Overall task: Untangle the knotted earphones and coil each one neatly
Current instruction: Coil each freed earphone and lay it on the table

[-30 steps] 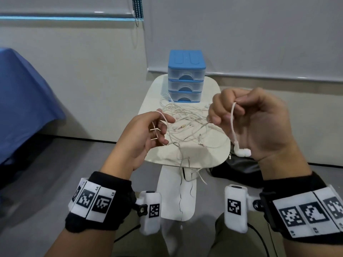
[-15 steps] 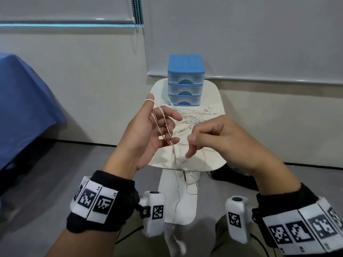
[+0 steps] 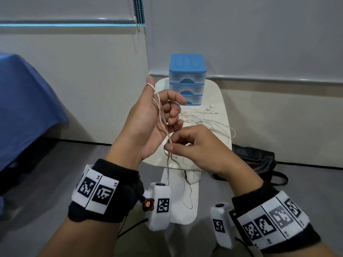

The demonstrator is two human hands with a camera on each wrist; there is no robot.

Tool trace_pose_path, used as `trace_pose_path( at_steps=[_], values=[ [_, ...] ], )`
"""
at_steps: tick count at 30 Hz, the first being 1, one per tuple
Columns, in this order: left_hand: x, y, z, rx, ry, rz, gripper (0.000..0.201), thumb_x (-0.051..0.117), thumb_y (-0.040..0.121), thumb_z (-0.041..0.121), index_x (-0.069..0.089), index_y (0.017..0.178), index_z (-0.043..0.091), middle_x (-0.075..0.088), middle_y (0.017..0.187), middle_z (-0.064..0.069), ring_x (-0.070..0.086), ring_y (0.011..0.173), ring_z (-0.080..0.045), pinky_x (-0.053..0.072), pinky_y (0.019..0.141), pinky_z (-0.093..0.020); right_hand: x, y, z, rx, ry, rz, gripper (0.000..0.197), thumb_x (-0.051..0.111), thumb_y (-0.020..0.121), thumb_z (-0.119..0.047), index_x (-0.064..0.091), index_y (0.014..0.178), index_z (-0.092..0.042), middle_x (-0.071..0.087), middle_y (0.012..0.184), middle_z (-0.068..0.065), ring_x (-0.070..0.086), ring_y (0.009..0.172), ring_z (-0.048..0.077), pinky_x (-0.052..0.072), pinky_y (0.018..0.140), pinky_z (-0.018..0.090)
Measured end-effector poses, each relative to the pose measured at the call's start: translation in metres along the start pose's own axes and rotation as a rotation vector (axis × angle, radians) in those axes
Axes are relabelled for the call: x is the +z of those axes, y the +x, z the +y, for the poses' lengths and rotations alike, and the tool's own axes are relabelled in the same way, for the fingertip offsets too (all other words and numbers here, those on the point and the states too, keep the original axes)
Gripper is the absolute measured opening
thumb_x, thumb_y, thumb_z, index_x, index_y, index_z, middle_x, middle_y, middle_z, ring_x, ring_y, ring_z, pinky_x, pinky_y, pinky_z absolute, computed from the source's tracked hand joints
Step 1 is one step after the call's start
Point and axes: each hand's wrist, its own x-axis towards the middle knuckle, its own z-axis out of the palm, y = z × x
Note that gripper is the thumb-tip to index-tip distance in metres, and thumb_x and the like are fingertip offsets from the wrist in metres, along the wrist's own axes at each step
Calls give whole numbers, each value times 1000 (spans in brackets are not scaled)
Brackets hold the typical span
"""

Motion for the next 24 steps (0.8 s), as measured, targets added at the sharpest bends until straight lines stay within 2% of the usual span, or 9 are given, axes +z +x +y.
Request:
trace_pose_path(
  at_steps=[2, 4, 7, 9, 11, 13, 17, 22, 24],
  values=[
    [-4, 0, -1, 17, 3, -1, 75, 17, 108, 60, 64, 89, 5, 41, 66, -4, 38, 58, -16, 47, 64, -30, 0, 1, 0, -26, -4, 16, 15, 76, 91, -21, 75, 83, -8, 70, 80, 16, 59, 71, 26, 52, 77, 42],
    [-12, -3, -3, 29, 57, 2, 59, 27, 110, 48, 65, 94, 6, 50, 72, -5, 48, 64, -16, 49, 70, -32, -4, 2, -1, -31, 14, 47, 16, 75, 90, -22, 75, 82, -9, 70, 78, 17, 63, 72, 33, 54, 80, 50],
    [-28, -6, -7, 26, 198, -44, 23, 51, 94, 22, 67, 106, 10, 62, 94, -10, 61, 84, -19, 50, 83, -36, -16, 3, -3, -30, -45, 101, 16, 75, 92, -20, 76, 80, -10, 72, 72, 6, 68, 69, 20, 56, 80, 47],
    [-39, -9, -10, -18, 259, -110, 34, 52, 81, 10, 68, 110, 14, 60, 110, -15, 64, 99, -25, 51, 89, -40, -24, 2, -6, -29, -113, 116, 18, 74, 94, -21, 75, 78, -13, 72, 69, 1, 68, 67, 19, 56, 78, 43],
    [-44, -12, -9, -52, 248, -136, 44, 49, 77, 6, 67, 117, 12, 58, 118, -18, 66, 106, -31, 53, 90, -40, -31, 1, -9, -28, -170, 120, 21, 72, 94, -23, 74, 75, -15, 70, 67, 1, 68, 67, 23, 55, 74, 40],
    [-42, -13, -6, -48, 228, -120, 48, 54, 79, 6, 65, 125, 12, 62, 117, -16, 67, 106, -30, 56, 89, -40, -36, 1, -14, -24, -209, 124, 21, 72, 95, -23, 74, 74, -17, 69, 66, 3, 67, 66, 24, 54, 71, 39],
    [-28, -7, -7, 75, 434, -69, 56, 84, 78, 5, 65, 128, 23, 66, 105, -8, 70, 91, -20, 57, 91, -31, -45, 7, -23, -8, -264, 105, 24, 73, 95, -28, 72, 72, -19, 67, 64, 3, 63, 61, 17, 53, 66, 38],
    [-22, 1, -9, 121, 473, 41, 44, 75, 84, -9, 68, 122, 11, 69, 83, -7, 69, 75, -16, 55, 79, -25, -51, 10, -25, 23, -278, 104, 20, 74, 94, -26, 74, 77, -16, 65, 63, -1, 59, 60, 17, 53, 63, 45],
    [-23, 2, -8, 114, 498, 56, 42, 74, 86, -8, 69, 122, 12, 68, 80, -7, 67, 71, -15, 54, 73, -23, -54, 10, -26, 41, -276, 123, 19, 73, 94, -25, 73, 77, -16, 62, 61, -5, 56, 58, 14, 49, 61, 41]
  ],
)
